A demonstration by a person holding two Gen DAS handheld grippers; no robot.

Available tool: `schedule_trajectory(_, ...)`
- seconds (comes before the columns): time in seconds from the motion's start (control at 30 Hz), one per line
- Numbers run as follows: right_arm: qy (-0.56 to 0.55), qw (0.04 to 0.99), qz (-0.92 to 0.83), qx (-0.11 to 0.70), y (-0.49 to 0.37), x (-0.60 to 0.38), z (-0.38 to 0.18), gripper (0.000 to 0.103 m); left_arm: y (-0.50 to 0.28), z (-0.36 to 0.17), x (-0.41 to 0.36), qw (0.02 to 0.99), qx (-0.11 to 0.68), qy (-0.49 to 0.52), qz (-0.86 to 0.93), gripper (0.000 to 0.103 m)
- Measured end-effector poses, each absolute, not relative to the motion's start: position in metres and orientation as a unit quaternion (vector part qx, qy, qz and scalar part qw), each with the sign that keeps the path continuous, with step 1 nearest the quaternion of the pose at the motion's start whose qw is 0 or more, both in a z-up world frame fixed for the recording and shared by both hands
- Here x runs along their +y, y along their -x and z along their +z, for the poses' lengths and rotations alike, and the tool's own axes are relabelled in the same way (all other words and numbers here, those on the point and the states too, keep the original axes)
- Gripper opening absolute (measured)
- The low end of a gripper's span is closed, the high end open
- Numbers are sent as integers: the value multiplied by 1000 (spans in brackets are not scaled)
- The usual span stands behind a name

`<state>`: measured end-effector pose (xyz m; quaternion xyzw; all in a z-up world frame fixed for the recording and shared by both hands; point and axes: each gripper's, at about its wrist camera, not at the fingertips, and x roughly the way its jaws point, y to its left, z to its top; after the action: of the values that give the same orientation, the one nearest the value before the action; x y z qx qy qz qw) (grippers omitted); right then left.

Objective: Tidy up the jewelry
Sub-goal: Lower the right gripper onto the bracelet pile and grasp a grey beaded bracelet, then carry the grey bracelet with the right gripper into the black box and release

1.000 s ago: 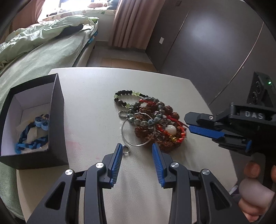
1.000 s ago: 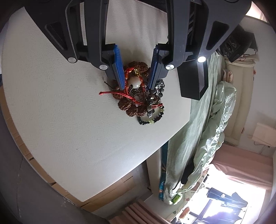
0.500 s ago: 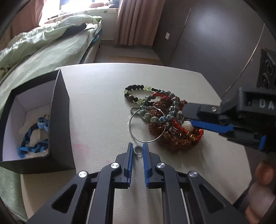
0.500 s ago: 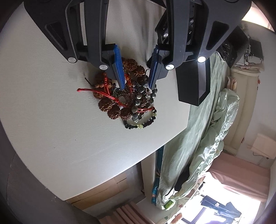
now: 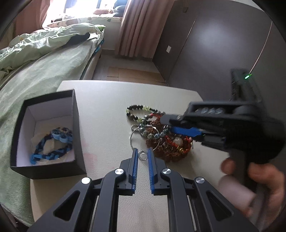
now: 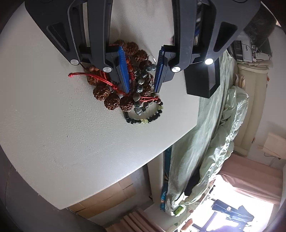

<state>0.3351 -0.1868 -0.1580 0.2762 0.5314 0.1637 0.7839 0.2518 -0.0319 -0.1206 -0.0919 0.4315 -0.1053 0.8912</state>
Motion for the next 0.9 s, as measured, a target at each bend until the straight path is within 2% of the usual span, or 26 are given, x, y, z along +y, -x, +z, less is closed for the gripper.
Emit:
schedule_trajectory(0.07, -280, 781, 161, 534, -336, -186, -161, 15, -250, -112, -31, 894, 425, 91, -105, 9)
schedule_trajectory(0.1, -283, 778, 161, 537, -337, -186, -163, 11, -249, -108, -30, 896, 423, 91, -105, 9)
schedule_trajectory(0.53, -299, 794, 258, 463, -321, -179, -107, 11, -229, -51, 17, 918, 379, 93, -71, 9)
schedule_trajectory(0.9, -289, 795, 327, 421, -304, -145, -73, 11, -225, -47, 64, 918, 381, 108, -39, 9)
